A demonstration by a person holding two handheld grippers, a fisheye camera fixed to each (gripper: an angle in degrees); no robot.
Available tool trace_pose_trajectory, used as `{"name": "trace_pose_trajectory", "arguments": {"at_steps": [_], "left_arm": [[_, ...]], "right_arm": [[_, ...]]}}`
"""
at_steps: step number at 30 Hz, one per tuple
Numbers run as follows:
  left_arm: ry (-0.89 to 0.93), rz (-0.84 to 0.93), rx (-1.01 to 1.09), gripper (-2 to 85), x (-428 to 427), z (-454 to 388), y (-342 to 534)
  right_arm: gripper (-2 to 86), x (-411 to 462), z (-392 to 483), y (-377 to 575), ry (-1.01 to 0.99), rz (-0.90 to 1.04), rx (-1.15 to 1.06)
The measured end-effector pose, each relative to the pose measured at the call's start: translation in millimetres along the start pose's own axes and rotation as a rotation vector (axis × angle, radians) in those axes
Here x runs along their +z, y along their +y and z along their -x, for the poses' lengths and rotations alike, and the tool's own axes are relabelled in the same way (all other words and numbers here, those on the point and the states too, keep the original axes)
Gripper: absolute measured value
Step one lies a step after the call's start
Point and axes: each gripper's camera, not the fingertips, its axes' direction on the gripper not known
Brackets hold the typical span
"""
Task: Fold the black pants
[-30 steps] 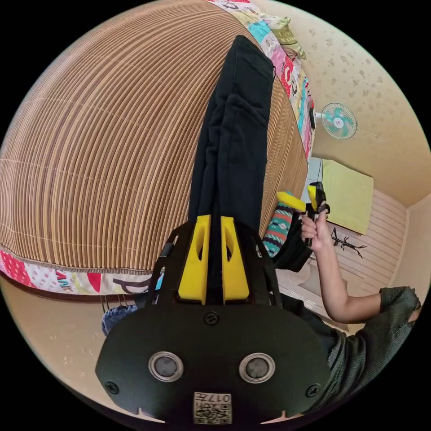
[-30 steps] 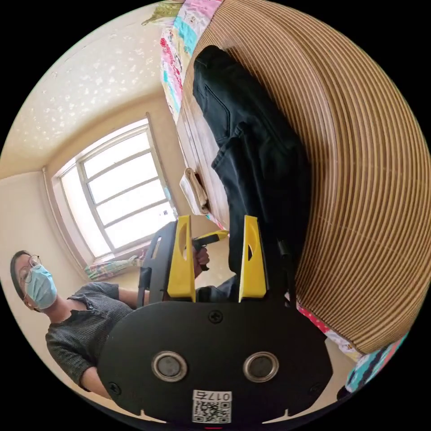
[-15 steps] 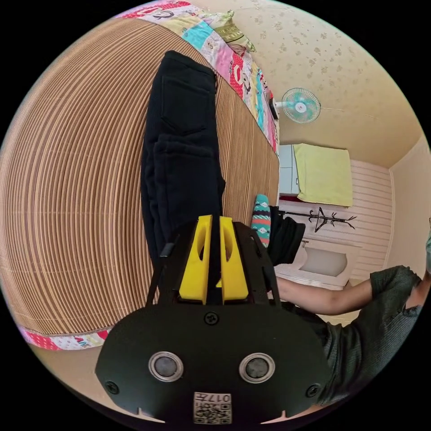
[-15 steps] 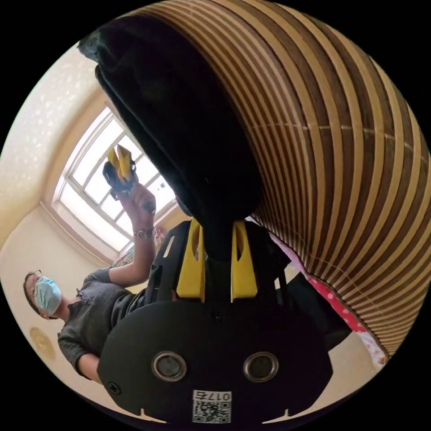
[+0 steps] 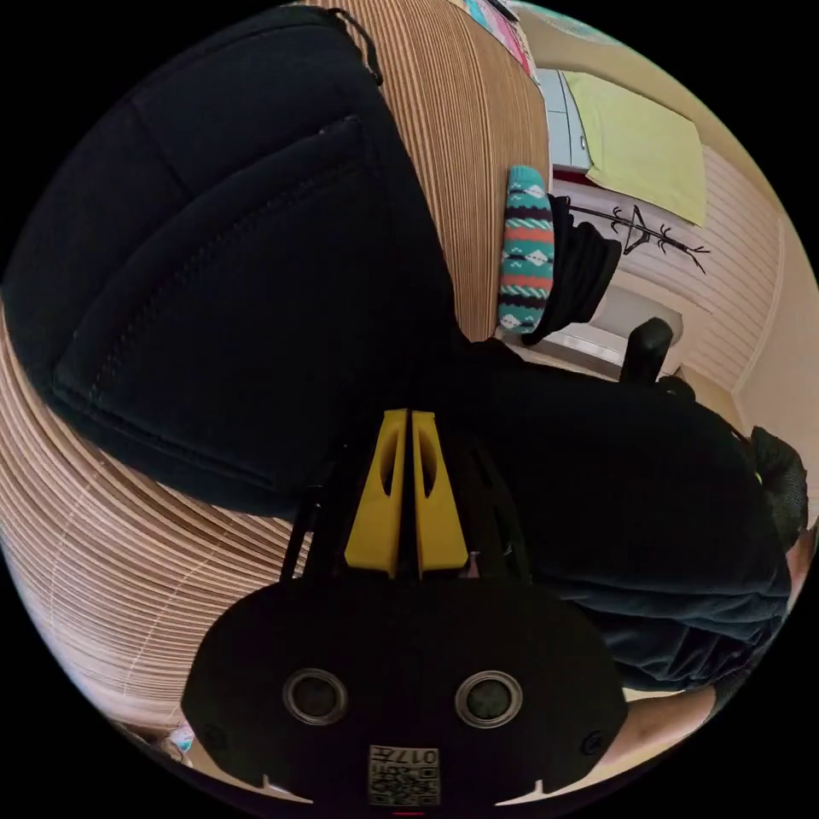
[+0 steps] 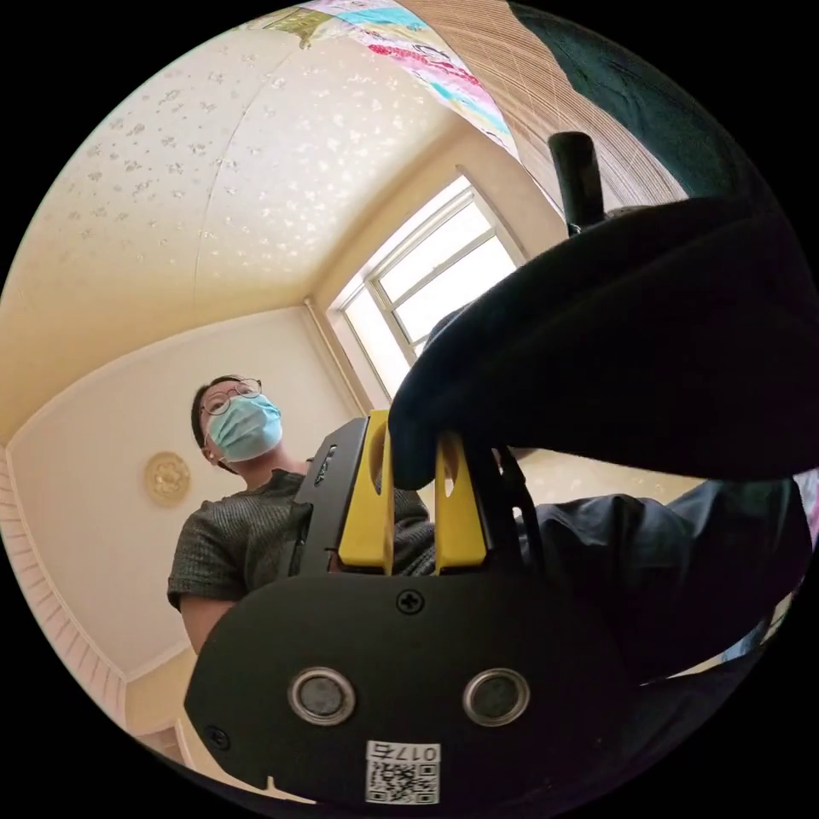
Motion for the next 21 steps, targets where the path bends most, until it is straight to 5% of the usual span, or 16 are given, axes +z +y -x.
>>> {"name": "trace_pose_trajectory", "arguments": {"at_steps": [4, 10, 12, 14, 18, 21], "left_arm": [[0.19, -0.085, -0.078, -0.9, 22.6, 21.6, 36.2], [0.436, -0.778, -0.363, 0.4, -12.9, 67.8, 154.5], [0.502, -0.982, -0.448, 4.4, -18.8, 77.1, 194.5], [0.607, -1.143, -0.496, 17.2, -24.1, 89.5, 227.4], [0.533, -1.08, -0.393, 22.5, -49.0, 89.8, 222.3], [0.456, -0.948, -0.315, 23.5, -67.3, 87.0, 191.3]], "right_arm": [[7.2, -23.4, -8.1, -41.9, 0.23, 0.027, 0.105], [13.9, -46.8, -31.5, -87.1, 0.485, -0.007, 0.139], [17.3, -37.8, -13.9, -89.1, 0.565, -0.003, 0.036], [19.2, -27.4, 7.9, -82.3, 0.686, -0.005, -0.085], [21.5, -19.8, 13.5, -53.3, 1.177, -0.046, -0.118], [23.6, -18.2, -28.8, -38.0, 1.244, 0.066, -0.045]]}}
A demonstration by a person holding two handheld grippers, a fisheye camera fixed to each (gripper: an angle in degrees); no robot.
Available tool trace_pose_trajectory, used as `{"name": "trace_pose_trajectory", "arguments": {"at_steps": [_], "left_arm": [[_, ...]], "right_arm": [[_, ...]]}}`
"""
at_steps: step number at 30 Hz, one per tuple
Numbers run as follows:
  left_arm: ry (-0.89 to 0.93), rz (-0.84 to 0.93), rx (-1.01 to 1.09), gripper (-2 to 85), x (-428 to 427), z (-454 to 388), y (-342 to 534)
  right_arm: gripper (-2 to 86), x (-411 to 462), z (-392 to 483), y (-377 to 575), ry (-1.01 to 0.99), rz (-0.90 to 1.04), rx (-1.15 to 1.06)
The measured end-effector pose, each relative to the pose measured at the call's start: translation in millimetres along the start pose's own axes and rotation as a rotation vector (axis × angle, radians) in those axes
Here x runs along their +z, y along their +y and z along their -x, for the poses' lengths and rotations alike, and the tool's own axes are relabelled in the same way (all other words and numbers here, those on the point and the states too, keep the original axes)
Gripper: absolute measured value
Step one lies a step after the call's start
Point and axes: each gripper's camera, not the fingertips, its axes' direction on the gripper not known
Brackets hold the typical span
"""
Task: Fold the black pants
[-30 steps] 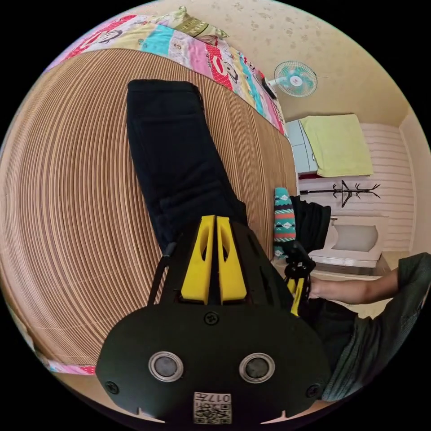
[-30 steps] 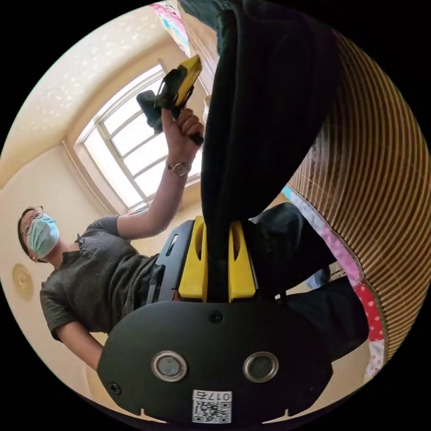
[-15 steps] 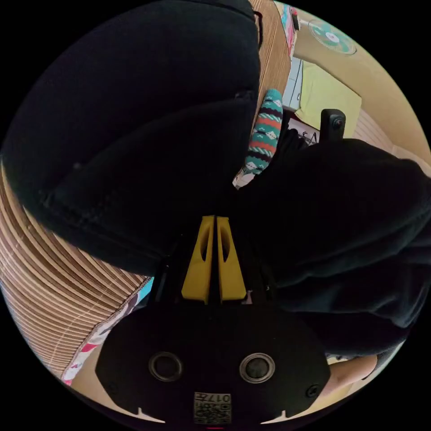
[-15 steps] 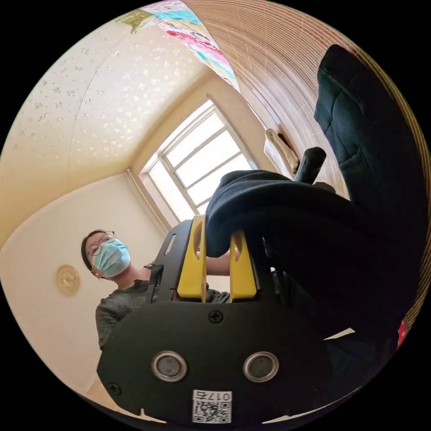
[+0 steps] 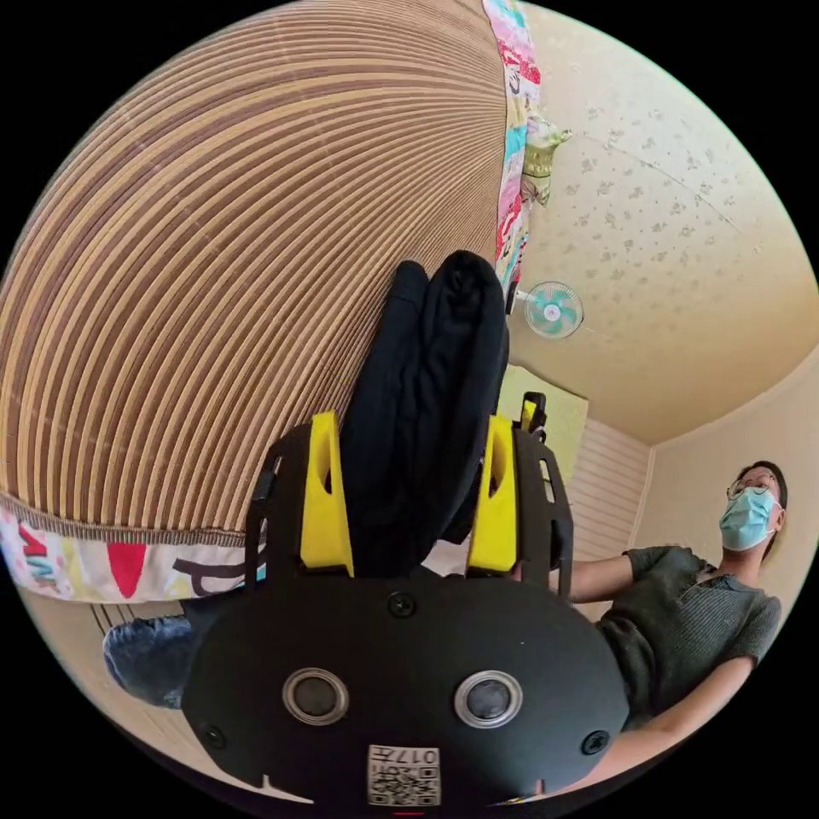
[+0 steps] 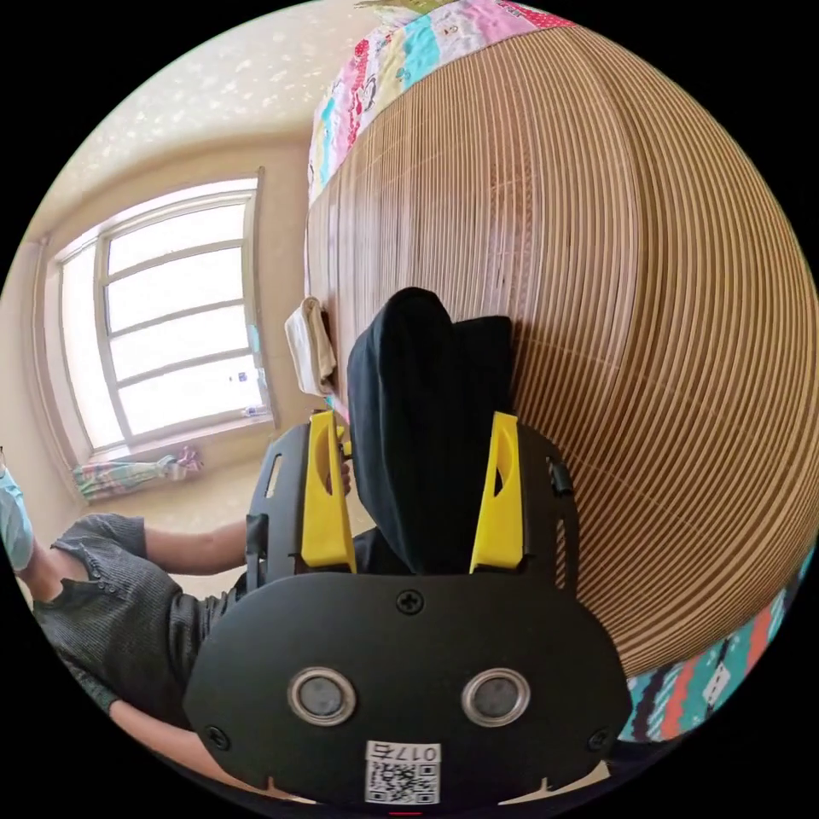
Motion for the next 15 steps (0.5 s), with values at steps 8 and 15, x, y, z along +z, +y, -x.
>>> {"name": "trace_pose_trajectory", "arguments": {"at_steps": [8, 15], "left_arm": [[-0.139, 0.267, 0.058, 24.4, 41.7, -10.9, -49.0], [-0.034, 0.324, -0.086, 21.0, 48.9, 14.6, -37.7]], "right_arm": [[28.1, 96.5, 1.2, 46.5, 0.157, 0.138, -0.04], [24.0, 126.4, -37.9, 85.2, -0.139, 0.075, 0.069]]}}
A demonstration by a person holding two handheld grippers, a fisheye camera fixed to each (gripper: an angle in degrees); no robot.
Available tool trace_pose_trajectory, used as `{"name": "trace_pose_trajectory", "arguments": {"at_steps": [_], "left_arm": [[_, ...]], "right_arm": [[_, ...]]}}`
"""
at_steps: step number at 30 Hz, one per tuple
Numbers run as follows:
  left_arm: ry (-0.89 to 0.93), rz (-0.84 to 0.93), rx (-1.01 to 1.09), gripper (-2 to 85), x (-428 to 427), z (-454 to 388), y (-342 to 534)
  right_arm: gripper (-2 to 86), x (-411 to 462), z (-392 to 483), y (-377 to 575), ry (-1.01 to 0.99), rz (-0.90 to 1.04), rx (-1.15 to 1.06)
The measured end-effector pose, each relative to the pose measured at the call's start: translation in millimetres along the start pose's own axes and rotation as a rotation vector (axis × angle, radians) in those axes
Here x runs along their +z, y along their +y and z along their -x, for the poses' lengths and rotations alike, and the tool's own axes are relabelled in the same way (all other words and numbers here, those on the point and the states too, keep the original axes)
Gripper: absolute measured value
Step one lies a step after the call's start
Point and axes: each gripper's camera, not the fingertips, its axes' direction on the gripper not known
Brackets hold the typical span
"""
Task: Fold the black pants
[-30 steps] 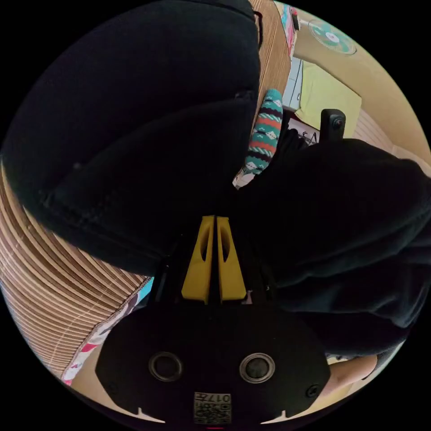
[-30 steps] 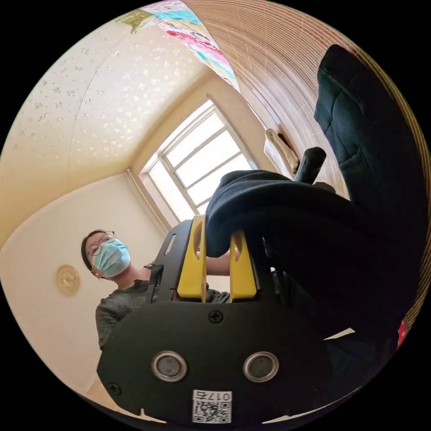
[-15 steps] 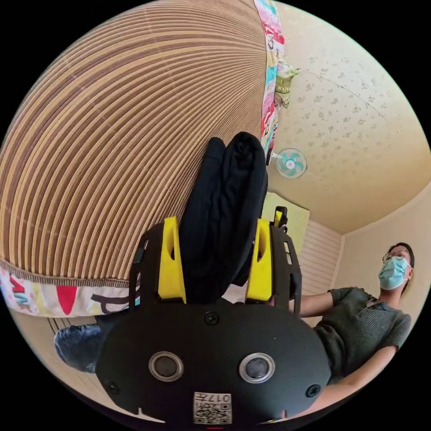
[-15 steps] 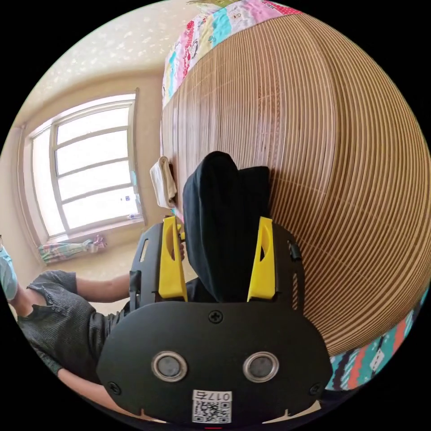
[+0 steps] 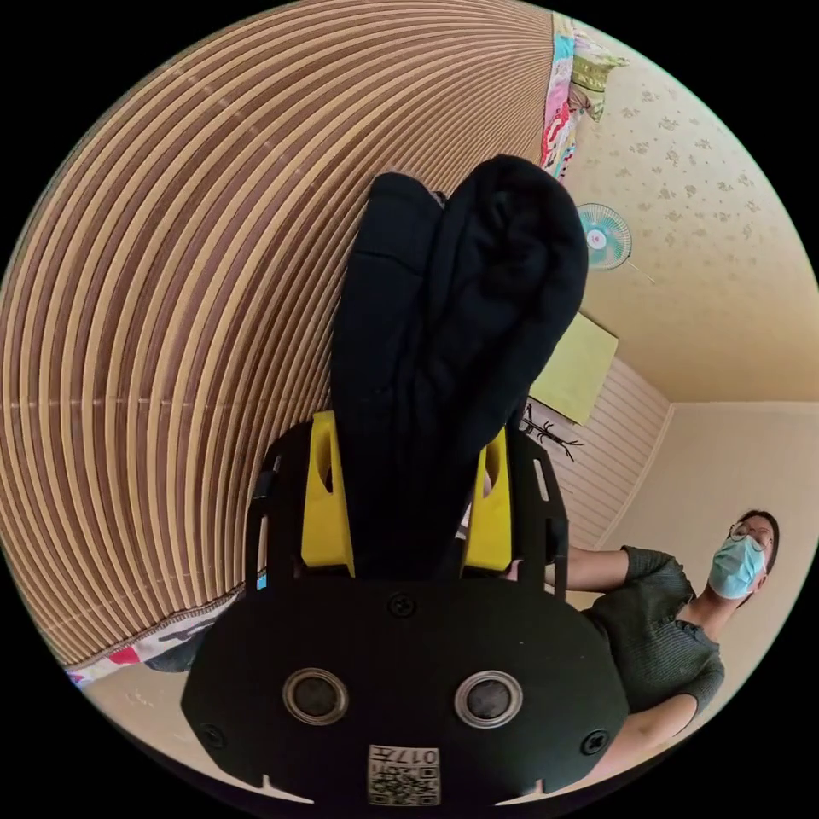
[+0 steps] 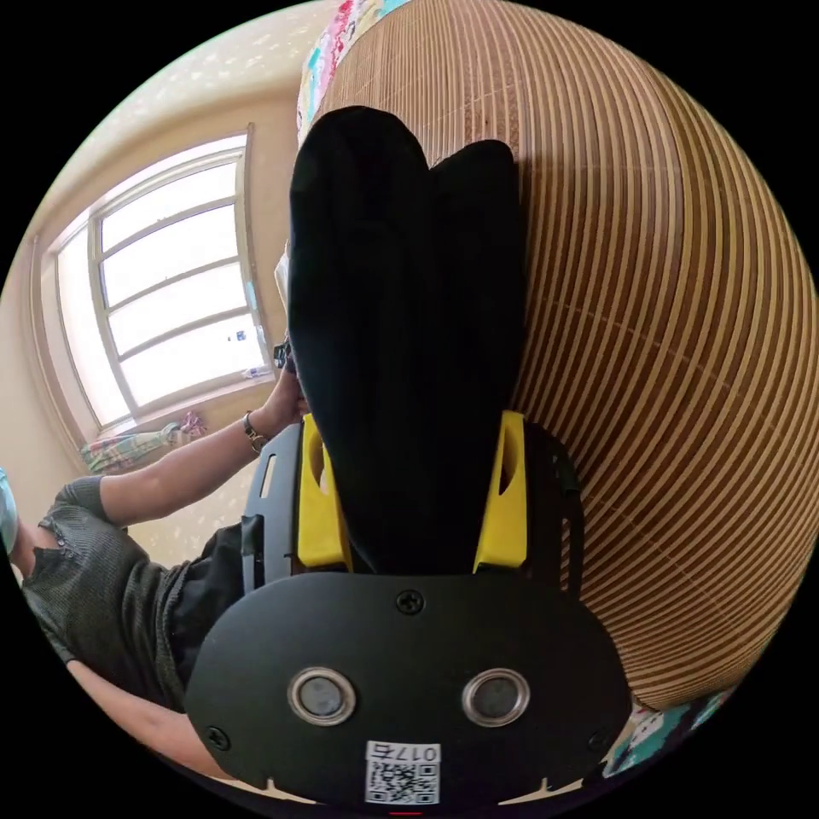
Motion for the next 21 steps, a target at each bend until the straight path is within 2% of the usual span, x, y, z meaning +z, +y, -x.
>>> {"name": "trace_pose_trajectory", "arguments": {"at_steps": [4, 8, 12, 18, 21], "left_arm": [[-0.026, 0.157, 0.051, 18.5, 35.3, -18.6, 14.4], [-0.018, 0.295, 0.149, 17.4, 100.6, -56.9, 28.4], [0.005, 0.394, 0.266, 17.2, 179.7, -111.4, 31.0], [-0.029, 0.594, 0.5, 17.9, 355.2, -237.4, 31.4], [-0.193, 0.584, 0.521, 18.8, 436.2, -274.8, 30.4]], "right_arm": [[18.7, -3.6, -3.2, 45.0, -0.091, 0.039, 0.035], [16.6, -29.5, 16.8, 106.7, -0.071, -0.025, 0.044], [15.6, -89.1, 42.7, 190.0, -0.012, -0.192, 0.049], [16.4, -194.7, 74.6, 310.6, 0.125, -0.442, 0.06], [18.0, -239.7, 59.0, 353.5, 0.233, -0.557, 0.256]]}}
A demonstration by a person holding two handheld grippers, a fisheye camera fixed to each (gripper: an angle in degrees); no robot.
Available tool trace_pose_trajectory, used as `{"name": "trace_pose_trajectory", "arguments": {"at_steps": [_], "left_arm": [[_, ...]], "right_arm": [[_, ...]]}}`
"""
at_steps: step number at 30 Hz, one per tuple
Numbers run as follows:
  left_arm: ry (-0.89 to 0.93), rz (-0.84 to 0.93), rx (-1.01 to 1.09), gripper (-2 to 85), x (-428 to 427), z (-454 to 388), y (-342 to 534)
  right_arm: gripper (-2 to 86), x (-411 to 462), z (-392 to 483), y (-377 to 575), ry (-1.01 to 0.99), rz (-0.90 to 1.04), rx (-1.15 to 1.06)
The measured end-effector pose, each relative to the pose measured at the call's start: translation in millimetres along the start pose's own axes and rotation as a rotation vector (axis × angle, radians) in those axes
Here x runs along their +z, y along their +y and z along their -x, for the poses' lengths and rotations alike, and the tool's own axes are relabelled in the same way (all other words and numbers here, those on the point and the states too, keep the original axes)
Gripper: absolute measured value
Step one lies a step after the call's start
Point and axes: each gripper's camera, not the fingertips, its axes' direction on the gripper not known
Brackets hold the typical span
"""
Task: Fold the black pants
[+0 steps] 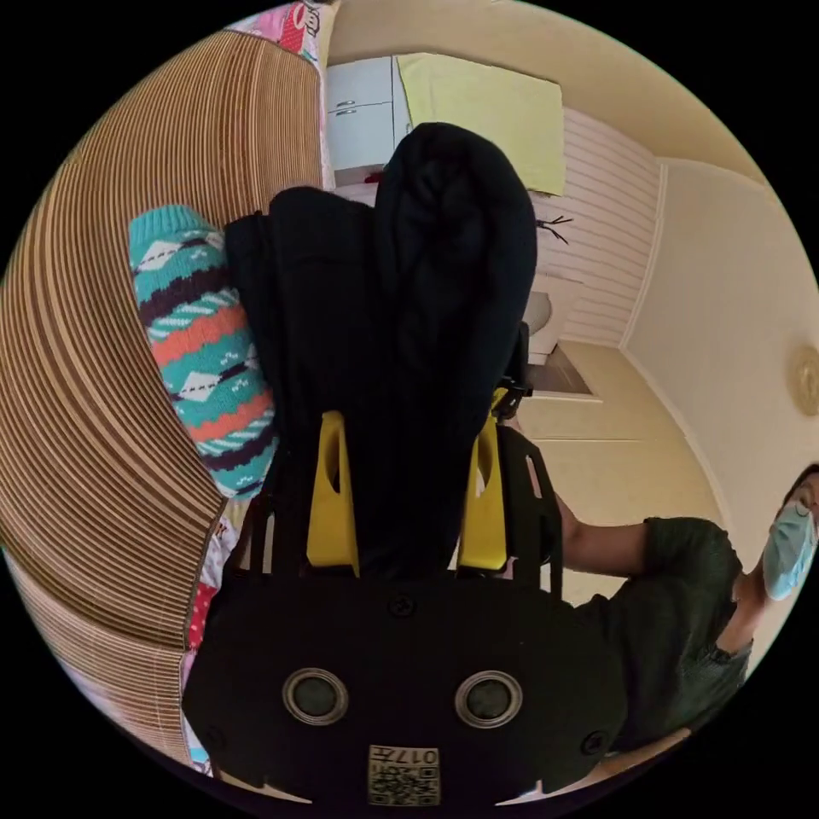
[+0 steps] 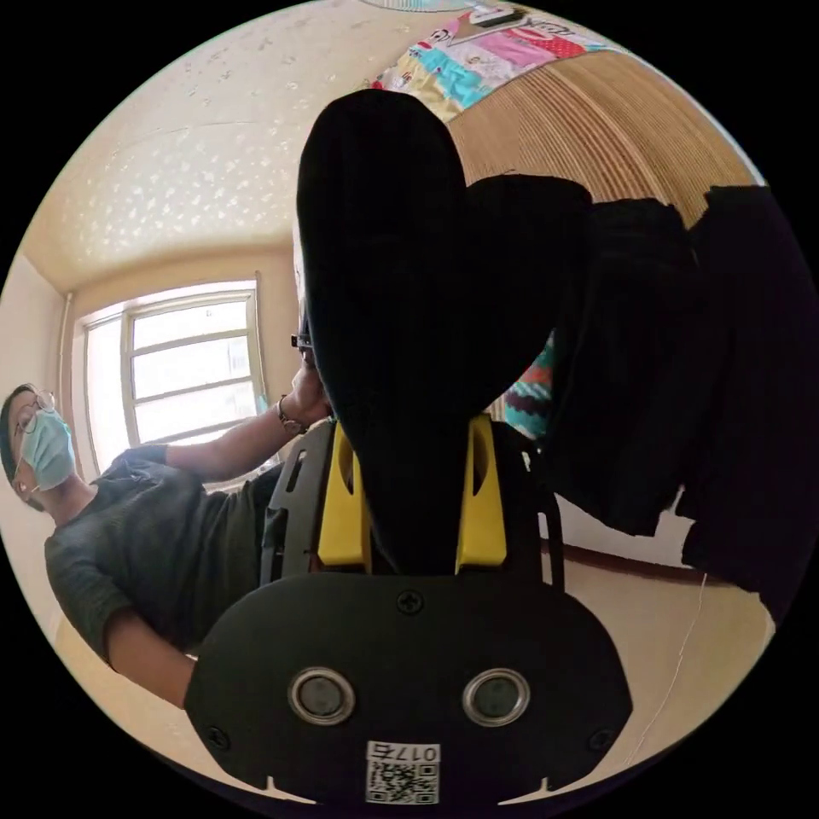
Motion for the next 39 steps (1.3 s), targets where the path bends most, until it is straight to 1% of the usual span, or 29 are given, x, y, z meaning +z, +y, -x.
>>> {"name": "trace_pose_trajectory", "arguments": {"at_steps": [1, 2, 3, 4, 6, 7, 8, 10, 12, 14, 15, 16, 17, 18, 19, 20, 21, 23, 24, 26, 28, 29, 31, 32, 34, 35, 36, 39], "left_arm": [[-0.071, 0.018, -0.043, 18.3, 20.0, -0.3, -16.1], [-0.12, 0.039, -0.1, 17.3, 36.9, 8.0, -25.3], [-0.136, 0.051, -0.135, 16.5, 43.8, 14.8, -27.0], [-0.142, 0.072, -0.21, 15.1, 54.7, 31.7, -25.0], [-0.121, 0.096, -0.289, 13.6, 63.8, 56.6, -10.9], [-0.131, 0.103, -0.321, 13.3, 64.7, 71.6, 5.3], [-0.171, 0.108, -0.358, 12.1, 61.5, 86.6, 26.0], [-0.224, 0.107, -0.437, 10.8, 49.9, 112.1, 63.8], [-0.24, 0.088, -0.54, 10.3, 29.3, 140.4, 110.6], [-0.236, 0.016, -0.716, 10.1, -11.1, 172.7, 185.3], [-0.236, -0.016, -0.762, 10.1, -23.2, 178.0, 206.3], [-0.236, -0.096, -0.85, 10.0, -48.0, 184.7, 249.8], [-0.229, -0.189, -0.929, 9.8, -71.2, 186.7, 293.4], [-0.222, -0.24, -0.963, 9.7, -81.6, 186.2, 314.8], [-0.202, -0.342, -1.016, 9.3, -99.0, 183.3, 354.5], [-0.184, -0.449, -1.049, 9.0, -112.7, 177.9, 391.5], [-0.178, -0.5, -1.058, 8.9, -118.0, 174.6, 408.4], [-0.173, -0.674, -1.059, 8.5, -129.7, 161.2, 464.0], [-0.18, -0.712, -1.053, 8.1, -130.9, 157.7, 475.6], [-0.267, -0.828, -1.028, 6.7, -132.0, 140.9, 514.8], [-0.36, -0.887, -1.03, 6.4, -132.4, 129.7, 539.1], [-0.425, -0.916, -1.039, 6.8, -135.0, 124.0, 554.5], [-0.528, -0.935, -1.071, 8.4, -144.2, 119.1, 576.4], [-0.594, -0.934, -1.11, 10.1, -153.2, 118.2, 590.1], [-0.694, -0.933, -1.157, 12.5, -170.2, 115.5, 609.0], [-0.757, -0.934, -1.177, 13.1, -182.7, 113.5, 618.9], [-0.781, -0.933, -1.183, 13.4, -188.9, 113.4, 622.9], [-0.925, -0.841, -1.205, 15.5, -215.4, 118.0, 626.9]], "right_arm": [[17.7, -16.6, -12.8, 4.0, 0.115, -0.072, 0.102], [17.5, -24.7, -16.9, 7.5, 0.17, -0.122, 0.154], [14.3, -39.1, -18.4, 17.1, 0.253, -0.245, 0.234], [10.1, -45.7, -11.8, 25.5, 0.28, -0.345, 0.236], [3.9, -39.0, 1.9, 31.3, 0.279, -0.422, 0.163], [2.2, -24.5, 5.1, 28.8, 0.304, -0.415, 0.172], [2.0, -14.1, 4.4, 25.2, 0.326, -0.391, 0.193], [1.2, 39.1, -6.0, 3.5, 0.41, -0.24, 0.235], [0.9, 77.9, -16.0, -12.4, 0.469, -0.156, 0.237], [0.6, 101.1, -21.7, -27.8, 0.587, -0.105, 0.27], [0.5, 109.9, -20.1, -39.8, 0.686, -0.075, 0.289], [0.4, 119.1, -15.8, -54.8, 0.773, -0.023, 0.295], [0.4, 124.3, -13.4, -63.2, 0.81, 0.015, 0.296], [0.4, 135.8, -8.4, -80.1, 0.874, 0.112, 0.299], [0.4, 146.4, -3.6, -93.2, 0.927, 0.203, 0.304], [0.3, 150.9, -0.9, -97.7, 0.95, 0.238, 0.305], [0.3, 157.7, 5.3, -101.9, 0.991, 0.273, 0.3], [0.3, 161.2, 13.7, -97.1, 1.028, 0.234, 0.318], [0.3, 159.4, 18.4, -88.9, 1.028, 0.174, 0.354], [0.4, 149.8, 25.9, -71.8, 0.978, 0.045, 0.462], [0.4, 135.4, 47.7, -34.1, 0.807, -0.231, 0.592], [0.4, 135.0, 52.8, -24.3, 0.751, -0.289, 0.616], [0.3, 145.6, 70.6, 10.4, 0.547, -0.473, 0.678], [0.3, 150.6, 74.8, 17.1, 0.501, -0.506, 0.677], [0.3, 175.2, 91.0, 33.3, 0.339, -0.545, 0.62], [0.3, 181.8, 95.0, 35.5, 0.314, -0.546, 0.61], [0.3, 195.1, 103.2, 38.4, 0.28, -0.544, 0.592], [0.3, 226.5, 115.0, 33.6, 0.222, -0.473, 0.557]]}}
